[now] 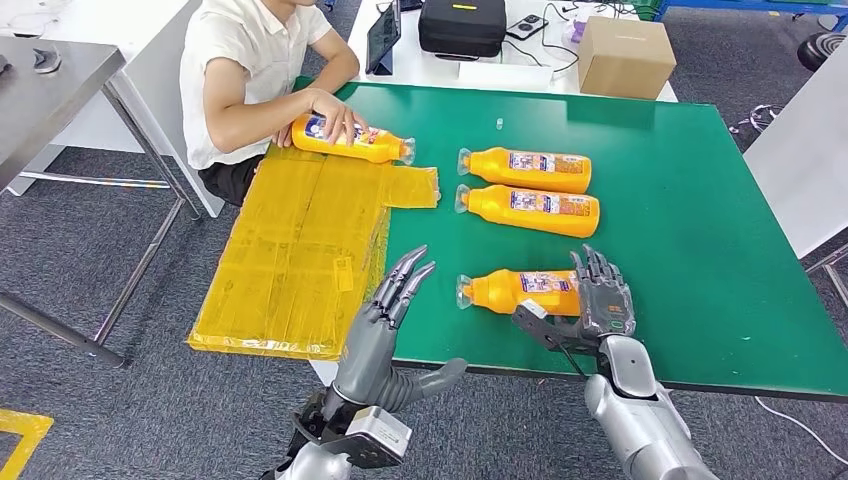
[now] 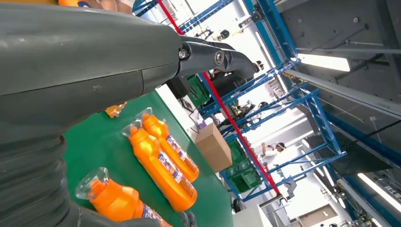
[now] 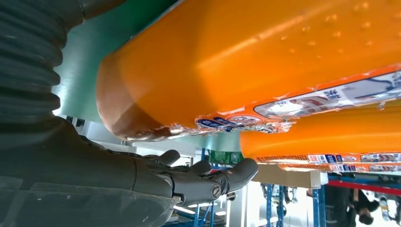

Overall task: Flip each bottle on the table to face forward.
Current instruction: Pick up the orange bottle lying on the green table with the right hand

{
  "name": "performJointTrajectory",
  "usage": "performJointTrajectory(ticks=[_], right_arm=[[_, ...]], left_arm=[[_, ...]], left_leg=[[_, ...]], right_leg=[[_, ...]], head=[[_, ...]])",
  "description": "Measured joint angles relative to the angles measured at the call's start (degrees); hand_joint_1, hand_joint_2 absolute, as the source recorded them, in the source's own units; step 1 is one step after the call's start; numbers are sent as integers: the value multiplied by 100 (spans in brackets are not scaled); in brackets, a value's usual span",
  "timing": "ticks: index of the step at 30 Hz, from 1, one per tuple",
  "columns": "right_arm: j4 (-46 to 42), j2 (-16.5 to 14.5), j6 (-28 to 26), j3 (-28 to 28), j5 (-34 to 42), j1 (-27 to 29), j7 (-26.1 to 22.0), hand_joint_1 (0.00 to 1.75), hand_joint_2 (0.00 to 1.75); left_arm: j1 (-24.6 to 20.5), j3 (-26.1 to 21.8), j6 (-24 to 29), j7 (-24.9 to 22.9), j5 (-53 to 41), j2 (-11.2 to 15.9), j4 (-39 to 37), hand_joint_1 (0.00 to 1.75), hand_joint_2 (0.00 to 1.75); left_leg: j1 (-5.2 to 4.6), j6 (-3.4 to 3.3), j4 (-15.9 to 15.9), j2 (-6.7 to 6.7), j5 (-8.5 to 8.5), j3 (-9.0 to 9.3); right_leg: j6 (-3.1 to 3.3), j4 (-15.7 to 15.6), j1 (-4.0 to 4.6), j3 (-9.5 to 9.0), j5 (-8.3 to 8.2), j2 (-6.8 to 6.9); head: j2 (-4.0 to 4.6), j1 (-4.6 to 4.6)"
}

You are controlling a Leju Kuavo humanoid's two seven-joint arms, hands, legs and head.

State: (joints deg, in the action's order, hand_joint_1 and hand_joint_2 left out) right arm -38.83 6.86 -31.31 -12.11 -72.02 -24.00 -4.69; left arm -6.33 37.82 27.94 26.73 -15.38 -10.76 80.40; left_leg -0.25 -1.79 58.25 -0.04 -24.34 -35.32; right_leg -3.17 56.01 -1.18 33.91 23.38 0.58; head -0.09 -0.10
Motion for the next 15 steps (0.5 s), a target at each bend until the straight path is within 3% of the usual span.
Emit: performJointTrajectory(ticks=[5, 10, 11, 14, 15], right_arm=[[437, -48, -182, -10, 66, -237, -50, 0, 175], [658, -83, 32, -10, 143, -381, -63, 0, 175], [693, -88, 93, -10, 157, -408, -62, 34, 175], [768, -92, 360, -11, 191, -476, -45, 163, 175], [788, -89, 494, -13, 200, -499, -40, 172, 175]], left_arm=[[-7, 41, -30, 0, 12, -3, -39, 0, 175], [-26, 71, -44, -3, 31, -3, -78, 0, 175], [-30, 73, -46, -5, 34, -3, -86, 0, 175], [-39, 73, -58, -24, 39, -3, -94, 0, 175], [-43, 73, -68, -34, 43, -3, -95, 0, 175]], left_leg=[[-1, 0, 0, 0, 0, 2], [-1, -1, 0, 7, 1, 15], [-1, -1, 0, 9, 0, 20], [-1, -1, 0, 13, -1, 37], [0, -1, 0, 14, -2, 44]], right_leg=[[-1, -1, -1, -4, -1, 0], [-3, -2, -1, -11, -4, -4], [-2, -2, -1, -15, -4, -5], [-2, -3, 0, -27, -4, -9], [-2, -4, 0, -32, -4, -10]], head=[[0, -1], [0, 1], [0, 1], [0, 1], [0, 1]])
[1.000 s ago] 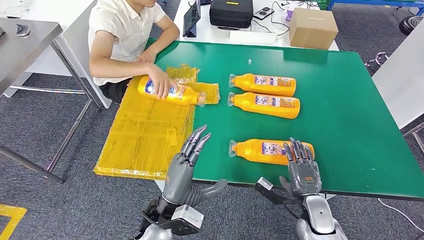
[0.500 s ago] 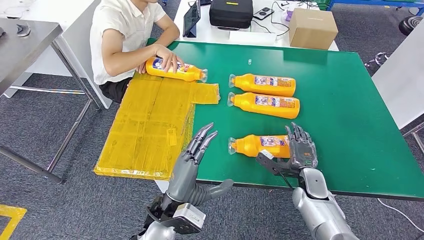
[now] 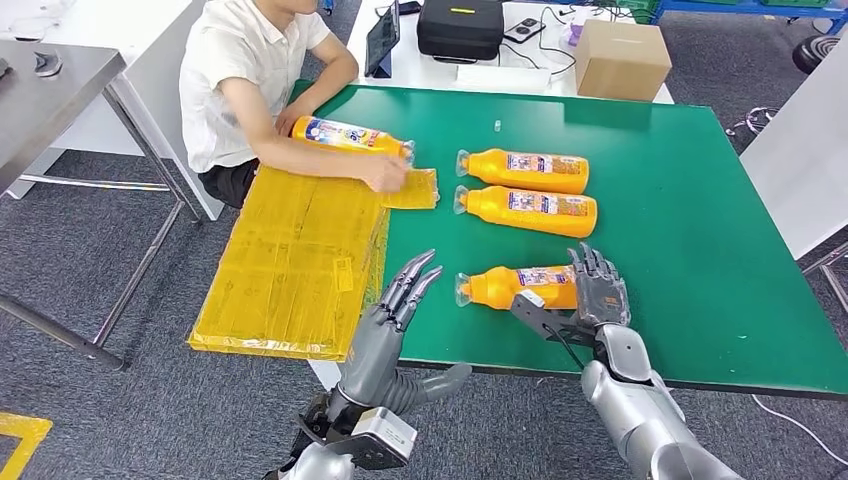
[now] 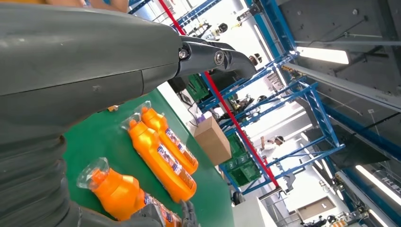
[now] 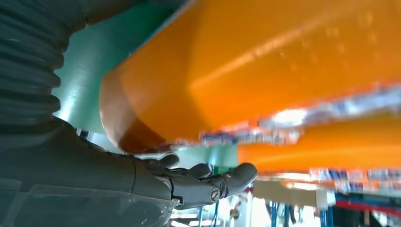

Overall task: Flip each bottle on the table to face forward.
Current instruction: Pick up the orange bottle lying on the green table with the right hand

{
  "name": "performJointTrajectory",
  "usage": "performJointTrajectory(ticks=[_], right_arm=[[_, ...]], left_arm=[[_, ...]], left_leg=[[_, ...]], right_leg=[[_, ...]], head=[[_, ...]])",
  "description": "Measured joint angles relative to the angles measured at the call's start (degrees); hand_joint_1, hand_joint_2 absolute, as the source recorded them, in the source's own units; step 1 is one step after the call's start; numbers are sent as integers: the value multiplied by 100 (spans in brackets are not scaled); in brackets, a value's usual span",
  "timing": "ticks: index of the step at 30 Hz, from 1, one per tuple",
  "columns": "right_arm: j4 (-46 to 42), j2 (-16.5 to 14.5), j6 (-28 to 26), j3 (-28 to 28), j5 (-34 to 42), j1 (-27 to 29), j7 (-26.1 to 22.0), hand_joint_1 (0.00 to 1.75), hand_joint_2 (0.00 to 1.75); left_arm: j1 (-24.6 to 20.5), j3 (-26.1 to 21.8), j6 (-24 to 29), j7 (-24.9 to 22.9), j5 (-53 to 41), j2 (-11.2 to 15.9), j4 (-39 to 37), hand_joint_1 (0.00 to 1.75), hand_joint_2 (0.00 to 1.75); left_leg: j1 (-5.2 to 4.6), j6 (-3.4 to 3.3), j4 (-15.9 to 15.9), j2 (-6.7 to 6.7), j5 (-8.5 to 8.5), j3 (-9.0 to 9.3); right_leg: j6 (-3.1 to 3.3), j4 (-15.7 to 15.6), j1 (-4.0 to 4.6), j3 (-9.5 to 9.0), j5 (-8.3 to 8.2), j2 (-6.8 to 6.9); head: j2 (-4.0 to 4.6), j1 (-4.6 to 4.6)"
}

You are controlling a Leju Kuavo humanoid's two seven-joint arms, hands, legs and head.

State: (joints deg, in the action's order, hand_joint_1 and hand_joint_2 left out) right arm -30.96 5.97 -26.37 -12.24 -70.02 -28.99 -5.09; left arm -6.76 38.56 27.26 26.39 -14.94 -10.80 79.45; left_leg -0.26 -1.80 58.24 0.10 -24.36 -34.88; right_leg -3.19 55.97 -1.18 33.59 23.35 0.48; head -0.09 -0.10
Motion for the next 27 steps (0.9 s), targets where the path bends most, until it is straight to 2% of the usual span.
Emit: performJointTrajectory(ticks=[6, 12, 16, 19, 24, 27], right_arm=[[92, 62, 413, -12, 158, -94, -204, 175, 175], [-46, 45, 287, 149, 1272, 55, -1320, 175, 175], [-375, -100, 8, 274, 1916, 325, -1772, 175, 175], [-649, -229, -35, 364, 2320, 493, -1951, 175, 175], [-882, -352, -45, 431, 2430, 630, -2006, 173, 175], [-1029, -410, -71, 478, 2681, 705, -2109, 173, 175]], left_arm=[[-33, -3, -31, -24, 19, 0, 0, 0, 175], [-40, -8, -54, -17, 183, 1, 0, 0, 175], [-42, -11, -216, -16, 599, -3, -3, 0, 175], [-41, -26, -332, -35, 891, -14, -32, 0, 175], [-41, -39, -378, -48, 1010, -21, -71, 0, 175], [-29, -84, -545, -175, 1493, -42, -94, 0, 175]], left_leg=[[0, 0, -1, -10, -2, 35], [0, -1, 0, -4, 0, 37], [2, 0, -1, -1, -1, 30], [6, 1, -1, -1, -1, 22], [7, 1, -1, -5, 1, 8], [3, 1, -1, -6, 1, -2]], right_leg=[[2, -2, 0, 8, 8, 1], [-1, -1, 0, -46, 0, 0], [-1, 0, 2, -36, 0, -2], [0, 1, 5, -29, 0, -2], [0, 1, 5, -18, 1, 0], [0, 1, 2, -12, 1, 1]], head=[[0, -2], [0, -3], [0, 1], [0, 1], [0, -1], [0, -2]])
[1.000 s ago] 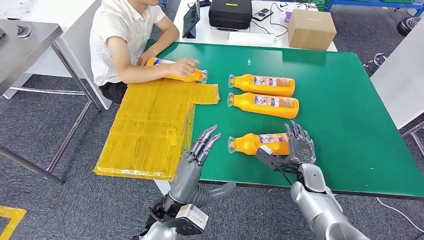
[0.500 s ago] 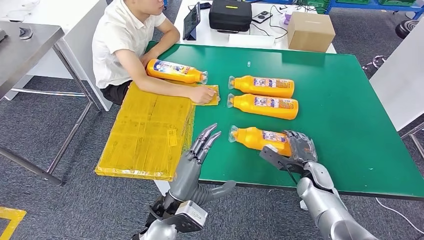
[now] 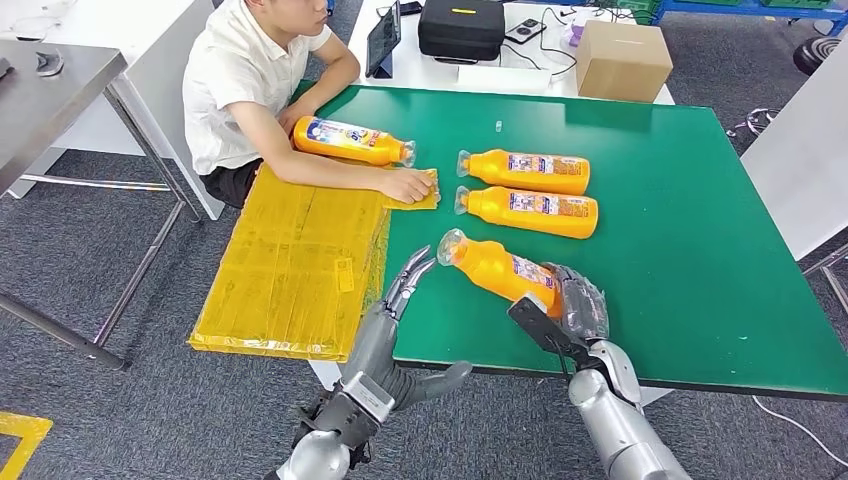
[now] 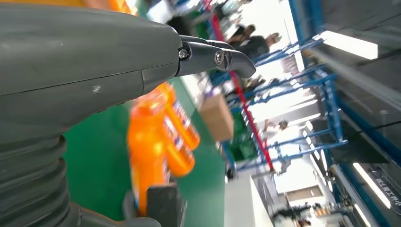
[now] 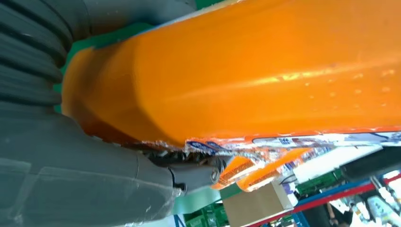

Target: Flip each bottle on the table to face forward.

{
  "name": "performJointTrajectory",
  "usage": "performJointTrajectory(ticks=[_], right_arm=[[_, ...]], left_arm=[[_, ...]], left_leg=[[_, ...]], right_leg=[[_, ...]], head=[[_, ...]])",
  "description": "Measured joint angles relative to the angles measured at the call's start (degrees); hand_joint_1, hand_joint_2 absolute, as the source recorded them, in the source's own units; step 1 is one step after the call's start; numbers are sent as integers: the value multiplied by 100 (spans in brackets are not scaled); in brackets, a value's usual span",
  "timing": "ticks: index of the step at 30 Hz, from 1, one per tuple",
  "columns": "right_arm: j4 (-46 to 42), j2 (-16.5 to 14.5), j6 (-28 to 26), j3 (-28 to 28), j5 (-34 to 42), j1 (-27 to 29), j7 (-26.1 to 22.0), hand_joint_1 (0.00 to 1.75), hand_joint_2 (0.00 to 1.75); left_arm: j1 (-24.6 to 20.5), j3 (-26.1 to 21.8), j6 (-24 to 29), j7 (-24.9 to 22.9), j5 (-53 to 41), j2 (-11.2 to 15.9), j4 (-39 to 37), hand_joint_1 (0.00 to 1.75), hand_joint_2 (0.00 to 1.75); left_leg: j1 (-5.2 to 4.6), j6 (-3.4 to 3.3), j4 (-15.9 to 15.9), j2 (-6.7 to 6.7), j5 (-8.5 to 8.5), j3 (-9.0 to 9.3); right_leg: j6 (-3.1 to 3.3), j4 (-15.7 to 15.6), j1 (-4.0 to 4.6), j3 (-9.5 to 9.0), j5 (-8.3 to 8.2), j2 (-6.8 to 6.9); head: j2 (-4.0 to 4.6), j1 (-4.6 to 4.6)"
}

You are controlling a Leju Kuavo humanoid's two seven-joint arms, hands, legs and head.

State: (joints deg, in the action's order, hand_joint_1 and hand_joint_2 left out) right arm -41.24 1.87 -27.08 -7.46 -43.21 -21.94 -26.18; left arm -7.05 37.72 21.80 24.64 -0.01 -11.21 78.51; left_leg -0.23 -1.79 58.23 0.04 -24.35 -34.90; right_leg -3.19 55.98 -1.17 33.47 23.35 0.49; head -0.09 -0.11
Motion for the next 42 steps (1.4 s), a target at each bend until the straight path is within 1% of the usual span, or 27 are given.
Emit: performJointTrajectory(ticks=[3, 6, 9, 13, 16, 20, 26, 29, 32, 36, 42], right_arm=[[-359, -90, -110, 15, 318, 200, -26, 175, 175], [-902, -189, -225, -38, 548, 439, 83, 175, 175], [-1270, -247, -240, -94, 614, 572, 131, 175, 175], [-1520, -280, -241, -126, 655, 661, 123, 175, 175], [-1687, -313, -197, -172, 895, 725, 30, 175, 175], [-1961, -407, 181, -448, 1378, 845, -31, 175, 175], [-2218, -686, 558, -1039, 1967, 1109, -425, 174, 175], [-2329, -779, 1035, -1495, 2208, 1174, -423, 174, 175], [-2295, -766, 1476, -1949, 2308, 1140, -518, 175, 175], [-2205, -761, 1741, -2307, 2502, 1145, -736, 175, 175], [-2228, -764, 1813, -2641, 2531, 1154, -708, 175, 175]], left_arm=[[22, -96, -83, -244, 977, -35, -118, 0, 175], [60, -172, -26, -321, 1693, -51, -364, 0, 175], [88, -193, -6, -304, 1840, -60, -537, 0, 175], [90, -199, -8, -316, 1902, -70, -649, 0, 175], [107, -209, -170, -444, 2305, -71, -701, 0, 175], [156, -192, -684, -406, 2770, -63, -784, 0, 175], [162, -186, -849, -461, 3144, -51, -867, 0, 175], [143, -193, -1043, -464, 3322, -50, -880, 0, 175], [91, -235, -1206, -458, 3457, -49, -905, 0, 175], [16, -342, -1200, -382, 3500, -44, -943, 0, 175], [-23, -492, -961, -217, 3479, -42, -925, 0, 175]], left_leg=[[-3, 0, 0, -2, 0, -13], [-3, 0, 0, -1, 0, -27], [-1, 1, 0, -1, 1, -39], [-1, 1, 0, -1, 1, -45], [-2, 1, 0, -2, 0, -48], [-2, 1, 0, 1, 0, -50], [4, 1, -1, 2, 0, -51], [6, 2, -1, 2, 0, -52], [6, 3, -1, -4, 2, -54], [4, 3, -1, -4, 3, -54], [3, 3, -1, -2, 3, -54]], right_leg=[[-1, 0, -2, 12, 0, 0], [-1, 1, -1, 29, 0, 0], [-1, 3, -1, 42, 0, 0], [-1, 3, -1, 45, 1, 1], [-1, 3, -2, 47, 1, 0], [-1, 2, -1, 51, 1, 0], [1, 5, 3, 55, 2, -1], [2, 5, 4, 57, 3, -1], [3, 5, 3, 57, 4, 2], [2, 5, 1, 56, 2, 1], [2, 5, 1, 58, 2, 1]], head=[[0, 1], [0, 2], [0, 3], [0, 2], [0, 1], [0, 0], [0, 1], [0, 1], [0, 0], [0, -1], [0, 1]])
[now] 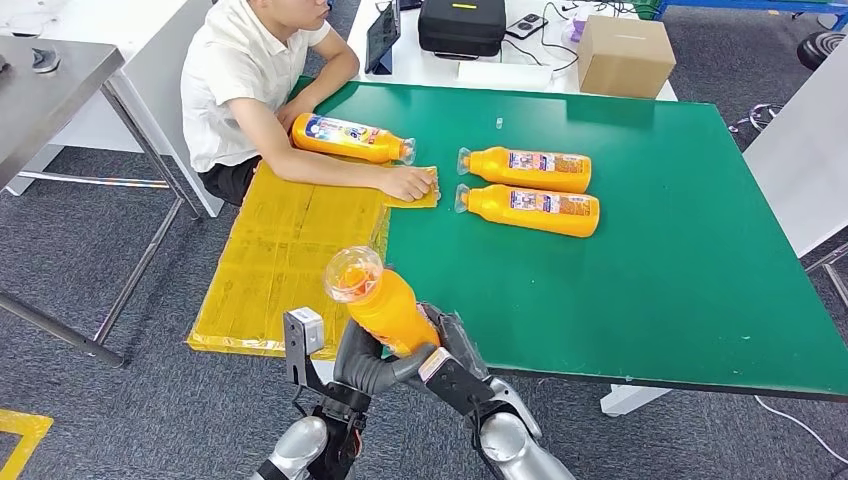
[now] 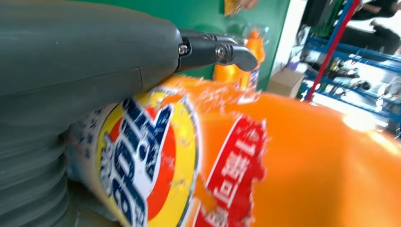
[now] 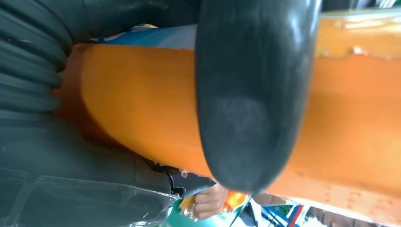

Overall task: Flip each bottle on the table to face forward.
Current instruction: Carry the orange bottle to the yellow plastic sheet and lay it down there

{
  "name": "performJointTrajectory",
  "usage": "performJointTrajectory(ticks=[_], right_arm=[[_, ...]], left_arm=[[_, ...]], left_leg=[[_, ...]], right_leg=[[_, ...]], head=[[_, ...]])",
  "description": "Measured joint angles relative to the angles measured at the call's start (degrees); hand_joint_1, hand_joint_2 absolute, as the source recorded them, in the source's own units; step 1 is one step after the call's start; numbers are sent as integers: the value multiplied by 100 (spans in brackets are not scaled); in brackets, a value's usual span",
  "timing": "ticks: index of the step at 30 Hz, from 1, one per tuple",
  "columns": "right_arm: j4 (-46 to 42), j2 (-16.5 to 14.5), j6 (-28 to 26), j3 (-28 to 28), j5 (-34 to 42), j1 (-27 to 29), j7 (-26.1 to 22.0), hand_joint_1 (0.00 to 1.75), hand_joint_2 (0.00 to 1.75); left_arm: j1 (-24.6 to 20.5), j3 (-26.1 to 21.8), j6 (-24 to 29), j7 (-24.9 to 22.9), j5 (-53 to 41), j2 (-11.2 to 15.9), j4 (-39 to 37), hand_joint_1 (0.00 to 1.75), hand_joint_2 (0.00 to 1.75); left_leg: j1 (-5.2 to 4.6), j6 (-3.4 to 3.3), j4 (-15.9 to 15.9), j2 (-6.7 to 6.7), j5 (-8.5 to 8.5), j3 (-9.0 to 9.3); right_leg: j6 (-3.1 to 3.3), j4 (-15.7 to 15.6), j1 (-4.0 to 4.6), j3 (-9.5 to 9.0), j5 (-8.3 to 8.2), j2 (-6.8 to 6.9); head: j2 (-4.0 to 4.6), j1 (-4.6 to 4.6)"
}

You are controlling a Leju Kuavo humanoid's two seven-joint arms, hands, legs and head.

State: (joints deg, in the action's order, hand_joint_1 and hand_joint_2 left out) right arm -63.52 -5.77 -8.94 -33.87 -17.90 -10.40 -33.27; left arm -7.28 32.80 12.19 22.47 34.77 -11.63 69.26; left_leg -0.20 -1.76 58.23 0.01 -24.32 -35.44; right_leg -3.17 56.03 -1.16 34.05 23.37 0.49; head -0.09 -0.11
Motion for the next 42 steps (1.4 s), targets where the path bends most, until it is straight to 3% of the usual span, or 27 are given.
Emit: performJointTrajectory(ticks=[9, 13, 14, 18, 19, 24, 33, 39, 42], right_arm=[[-25, 1, 77, -204, -3, -115, 138, 175, 175], [-19, 1, 77, -226, -3, -146, 144, 171, 175], [-16, 2, 77, -230, -3, -155, 144, 161, 175], [3, 2, 57, -255, -26, -194, 145, 7, 175], [5, 2, 38, -263, -46, -195, 146, 0, 175], [27, -1, -119, -312, -172, -153, 155, 0, 175], [44, -148, -654, -369, -182, -67, -92, 0, 175], [-468, -305, -2260, -502, -502, 259, -416, 0, 175], [-754, -328, -2530, -596, -504, 331, -423, 0, 175]], left_arm=[[1, -119, 148, 186, -119, 0, 136, 0, 175], [1, -141, 145, 190, -135, 0, 157, 175, 175], [1, -146, 141, 190, -149, 0, 161, 175, 175], [-10, -173, 106, 201, -231, 0, 184, 175, 175], [-20, -184, 123, 204, -259, 0, 188, 175, 175], [-106, -233, 474, 159, -443, -18, 191, 175, 175], [-199, -445, 575, 94, -276, -72, 186, 175, 175], [-509, -788, 1468, 134, -755, -1, 50, 175, 175], [-683, -968, 1665, 177, -891, 62, -112, 175, 175]], left_leg=[[1, 0, 0, 5, 0, 0], [0, 0, 0, 5, 0, 0], [0, 0, 0, 5, 0, 0], [0, 0, 0, 5, 0, 0], [0, 0, 0, 5, 0, 0], [1, 1, 0, 6, 0, -1], [1, 1, 0, 5, 0, -1], [6, 1, 0, 1, 0, -5], [8, 3, 0, 2, 2, -5]], right_leg=[[0, 0, 0, 5, 0, -2], [0, 0, 0, 4, 0, -2], [0, 0, 0, 4, 0, -2], [0, -1, 0, 5, 0, -2], [0, -1, 0, 5, 0, -2], [0, 0, 0, 5, 0, -2], [0, 1, 1, 4, 0, -2], [1, 3, 4, 7, 0, -1], [2, 3, 5, 7, 0, -1]], head=[[0, 0], [0, 0], [0, 0], [0, 0], [0, 0], [0, 0], [0, -1], [0, -2], [0, -2]])
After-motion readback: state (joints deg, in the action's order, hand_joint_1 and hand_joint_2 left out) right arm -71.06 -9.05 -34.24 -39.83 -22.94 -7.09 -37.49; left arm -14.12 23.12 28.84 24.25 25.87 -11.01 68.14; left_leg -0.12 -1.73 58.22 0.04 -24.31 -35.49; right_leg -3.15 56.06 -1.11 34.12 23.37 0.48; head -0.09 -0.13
